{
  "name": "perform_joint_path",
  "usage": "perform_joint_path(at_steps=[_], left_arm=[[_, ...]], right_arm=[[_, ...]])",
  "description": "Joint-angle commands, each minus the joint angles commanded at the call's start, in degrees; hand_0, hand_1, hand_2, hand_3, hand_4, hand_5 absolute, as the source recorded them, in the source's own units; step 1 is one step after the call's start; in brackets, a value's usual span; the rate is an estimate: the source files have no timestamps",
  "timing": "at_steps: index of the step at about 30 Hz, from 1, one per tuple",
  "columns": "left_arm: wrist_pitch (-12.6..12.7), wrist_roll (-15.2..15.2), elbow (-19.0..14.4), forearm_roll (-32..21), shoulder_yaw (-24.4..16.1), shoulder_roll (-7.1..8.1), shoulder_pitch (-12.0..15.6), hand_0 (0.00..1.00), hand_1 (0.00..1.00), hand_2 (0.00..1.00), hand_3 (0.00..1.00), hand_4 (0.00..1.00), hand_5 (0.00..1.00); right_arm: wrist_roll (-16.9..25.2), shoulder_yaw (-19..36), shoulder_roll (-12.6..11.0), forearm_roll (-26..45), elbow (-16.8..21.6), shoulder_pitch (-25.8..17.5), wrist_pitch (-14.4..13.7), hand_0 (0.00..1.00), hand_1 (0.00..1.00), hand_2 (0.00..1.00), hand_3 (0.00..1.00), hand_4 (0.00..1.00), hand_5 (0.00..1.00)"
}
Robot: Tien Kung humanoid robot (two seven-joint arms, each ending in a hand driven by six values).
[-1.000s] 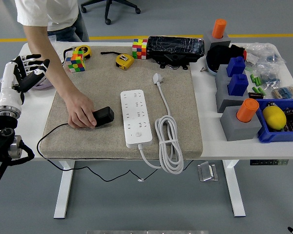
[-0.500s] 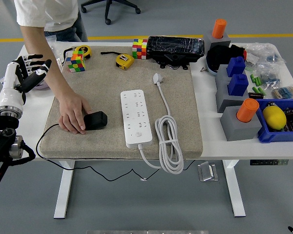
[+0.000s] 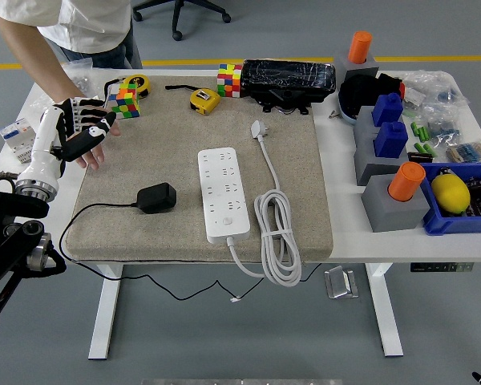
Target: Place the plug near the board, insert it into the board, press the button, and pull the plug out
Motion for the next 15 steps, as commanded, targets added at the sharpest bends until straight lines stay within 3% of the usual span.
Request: perform_joint_path(at_steps=[3, 4, 9, 10, 15], left_arm=[[0.02, -0.64, 0.44, 3.88, 2.81, 0.18, -0.52, 0.534, 0.619, 0.596, 0.614, 0.829, 0.297], [0.12, -0.33, 0.83, 5.83, 3.93, 0.25, -0.85, 0.685, 0.735, 0.719, 0.74, 0.998, 0.341], [-0.56, 2.92, 2.81, 16.83, 8.71, 0.48, -2.62, 0.685, 0.735, 0.719, 0.74, 0.998, 0.341], [-0.82, 3.67, 3.11, 18.52, 9.31, 0.5, -2.93, 0.764, 0.814, 0.82, 0.816, 0.998, 0.368], [-2.34, 7.47, 5.35, 25.22, 13.03, 0.41, -4.95, 0.764, 0.814, 0.82, 0.816, 0.998, 0.368]], right_arm=[[0.0, -0.23, -0.03, 0.04, 0.03, 0.06, 0.05, 0.613, 0.668, 0.639, 0.566, 0.977, 0.585], [0.0, -0.31, -0.06, 0.05, 0.02, 0.1, 0.05, 0.612, 0.668, 0.639, 0.565, 0.978, 0.585], [0.02, -0.49, -0.18, 0.16, 0.03, 0.27, 0.06, 0.612, 0.668, 0.639, 0.565, 0.978, 0.585], [0.02, -0.53, -0.2, 0.17, 0.03, 0.28, 0.07, 0.613, 0.667, 0.639, 0.566, 0.978, 0.584], [0.01, -0.84, -0.29, 0.28, 0.04, 0.37, 0.09, 0.613, 0.667, 0.639, 0.566, 0.978, 0.584]])
